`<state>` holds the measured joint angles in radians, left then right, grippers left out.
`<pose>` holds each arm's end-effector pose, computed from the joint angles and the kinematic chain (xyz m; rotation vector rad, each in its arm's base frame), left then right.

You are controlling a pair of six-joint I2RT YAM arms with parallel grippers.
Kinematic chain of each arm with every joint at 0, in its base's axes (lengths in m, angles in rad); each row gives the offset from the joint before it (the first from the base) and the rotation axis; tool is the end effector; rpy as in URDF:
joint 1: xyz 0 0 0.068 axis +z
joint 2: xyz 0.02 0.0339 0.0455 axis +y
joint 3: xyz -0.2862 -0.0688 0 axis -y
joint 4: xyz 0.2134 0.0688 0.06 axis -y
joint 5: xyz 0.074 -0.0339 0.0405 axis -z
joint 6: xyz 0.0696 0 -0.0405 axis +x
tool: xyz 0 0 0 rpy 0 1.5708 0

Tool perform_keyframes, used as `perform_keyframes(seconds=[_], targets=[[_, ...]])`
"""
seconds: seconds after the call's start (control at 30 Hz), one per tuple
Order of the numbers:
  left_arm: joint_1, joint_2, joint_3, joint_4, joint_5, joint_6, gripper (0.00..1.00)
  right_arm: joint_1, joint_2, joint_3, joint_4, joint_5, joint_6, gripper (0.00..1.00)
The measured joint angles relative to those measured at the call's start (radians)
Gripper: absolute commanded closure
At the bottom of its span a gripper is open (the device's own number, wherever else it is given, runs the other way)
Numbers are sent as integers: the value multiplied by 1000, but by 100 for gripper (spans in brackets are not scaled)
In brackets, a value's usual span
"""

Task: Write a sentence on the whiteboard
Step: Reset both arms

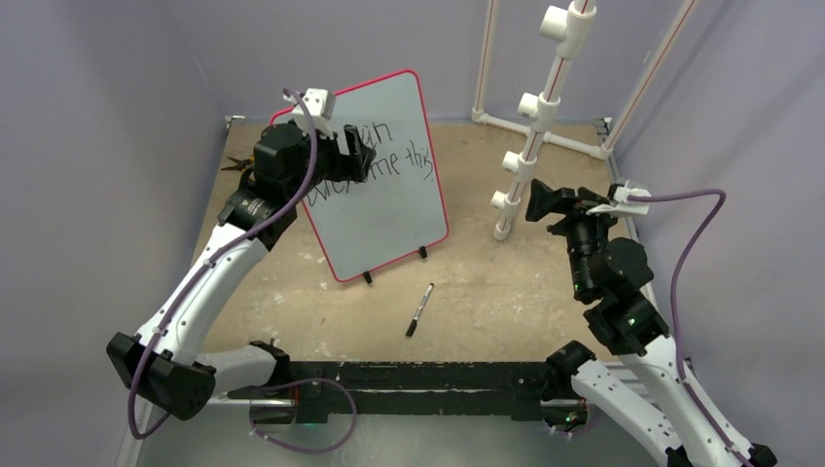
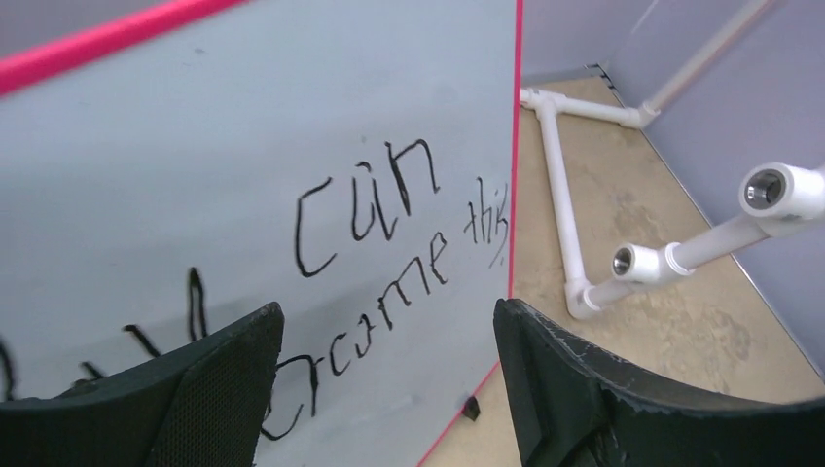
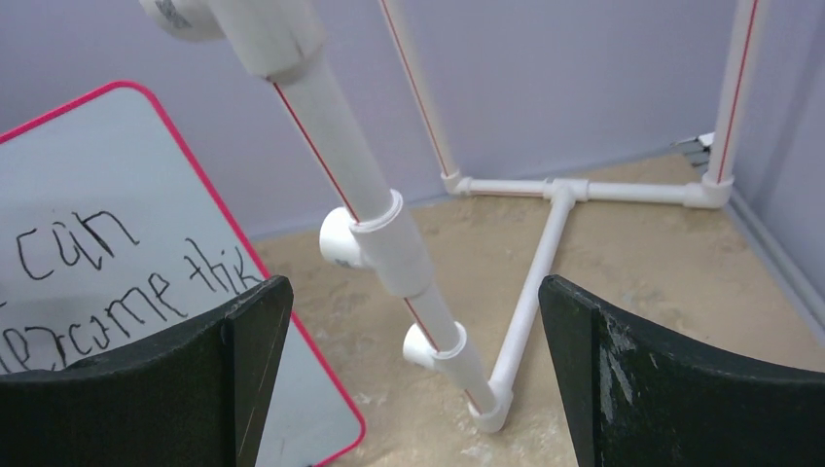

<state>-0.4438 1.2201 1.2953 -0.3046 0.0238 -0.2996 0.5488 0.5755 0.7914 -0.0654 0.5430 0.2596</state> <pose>0.2429 -0.1173 0.4255 0.1494 1.8283 -0.5489 0.1105 0.0254 0.3936 0.2429 1.4274 0.2775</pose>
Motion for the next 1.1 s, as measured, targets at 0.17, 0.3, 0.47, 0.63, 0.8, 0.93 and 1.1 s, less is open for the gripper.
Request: perform_keyframes(seconds=[0.17,0.3,0.47,0.63,0.8,0.93,1.1], targets=[[11,-96,1,-3,-146,35,11,0,-8,13,31,51,-71,1],[22,-239,-37,19,-320,61,9,0,-24,13,43,62,-94,1],[24,-412,-121,67,-496,85,9,0,-28,11,60,68,-101,1],[25,-523,-293,103,-601,92,6,0,-28,0,67,68,-103,1],[25,-550,-393,84,-656,91,5,0,-28,-1,77,68,-106,1],[25,-547,-396,76,-691,92,5,0,-28,-1,82,68,-109,1],[25,-559,-406,84,-708,93,5,0,-28,-1,82,68,-113,2]])
